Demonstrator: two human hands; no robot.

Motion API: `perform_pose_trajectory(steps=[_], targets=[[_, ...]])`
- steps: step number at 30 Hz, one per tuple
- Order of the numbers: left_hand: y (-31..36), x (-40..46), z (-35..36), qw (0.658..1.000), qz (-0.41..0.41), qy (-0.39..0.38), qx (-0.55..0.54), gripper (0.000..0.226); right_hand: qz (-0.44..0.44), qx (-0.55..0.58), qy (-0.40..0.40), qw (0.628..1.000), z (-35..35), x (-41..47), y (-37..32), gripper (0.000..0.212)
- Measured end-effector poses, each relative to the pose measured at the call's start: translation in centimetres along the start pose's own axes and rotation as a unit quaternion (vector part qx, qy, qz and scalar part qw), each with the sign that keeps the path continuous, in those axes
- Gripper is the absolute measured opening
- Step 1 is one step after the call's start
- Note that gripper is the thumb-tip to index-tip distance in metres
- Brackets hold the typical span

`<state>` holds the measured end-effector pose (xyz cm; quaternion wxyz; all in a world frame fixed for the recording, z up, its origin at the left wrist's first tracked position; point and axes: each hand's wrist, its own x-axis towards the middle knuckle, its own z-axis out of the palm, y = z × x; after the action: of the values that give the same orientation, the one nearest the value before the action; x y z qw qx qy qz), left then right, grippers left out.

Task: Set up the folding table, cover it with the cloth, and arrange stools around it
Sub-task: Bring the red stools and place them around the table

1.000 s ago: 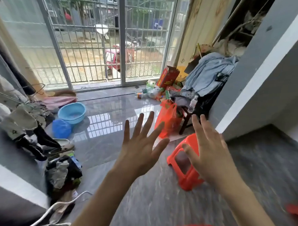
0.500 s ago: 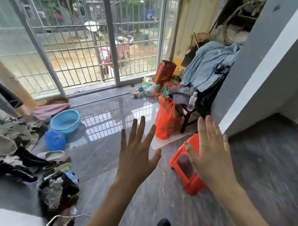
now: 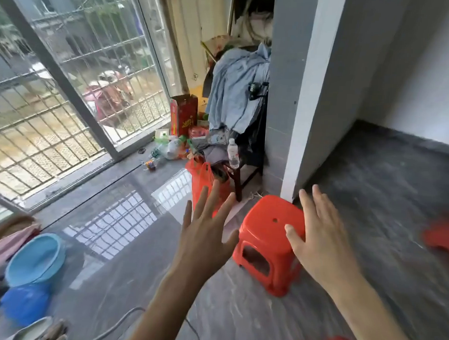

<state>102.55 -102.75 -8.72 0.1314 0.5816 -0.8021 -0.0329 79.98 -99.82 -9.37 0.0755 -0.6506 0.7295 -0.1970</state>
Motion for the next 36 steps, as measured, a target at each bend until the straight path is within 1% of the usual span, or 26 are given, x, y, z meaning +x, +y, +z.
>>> perform_pose_trajectory(steps=[5, 8, 11, 15, 18, 22, 27, 32, 36], targets=[[1.6, 4.5, 1.5, 0.999, 0.031, -0.029, -0.011, 0.077, 0.022, 0.008, -0.002, 1.0, -0.8, 2.2, 3.4, 0.074], [2.3, 7.5, 2.8, 0.998, 0.053, -0.038, -0.019, 0.072, 0.038, 0.001, -0.005, 0.999, -0.9, 3.5, 4.9, 0.074], [2.8, 9.9, 3.8, 0.996, 0.078, -0.026, -0.034, 0.067, 0.054, 0.002, -0.005, 0.999, -1.0, 4.5, 5.4, 0.073], [2.8, 13.4, 5.6, 0.992, 0.108, -0.029, -0.055, 0.065, 0.066, -0.013, -0.01, 0.998, -0.3, 6.4, 5.6, 0.07], [1.9, 16.3, 7.3, 0.987, 0.134, -0.049, -0.069, 0.062, 0.076, -0.021, -0.013, 0.997, 0.8, 8.7, 5.4, 0.068], [-1.1, 20.8, 9.6, 0.978, 0.171, -0.09, -0.08, 0.065, 0.118, -0.05, -0.022, 0.992, 3.7, 12.3, 4.6, 0.068], [-6.5, 26.8, 13.9, 0.972, 0.177, -0.123, -0.092, 0.066, 0.159, -0.092, -0.04, 0.982, 6.8, 16.5, 4.1, 0.073], [-10.0, 30.5, 21.2, 0.956, 0.22, -0.168, -0.099, 0.064, 0.202, -0.079, -0.024, 0.976, 11.7, 19.9, 5.4, 0.08], [-11.1, 30.9, 28.1, 0.936, 0.246, -0.225, -0.114, 0.064, 0.239, -0.047, -0.062, 0.968, 18.9, 19.8, 6.6, 0.086]])
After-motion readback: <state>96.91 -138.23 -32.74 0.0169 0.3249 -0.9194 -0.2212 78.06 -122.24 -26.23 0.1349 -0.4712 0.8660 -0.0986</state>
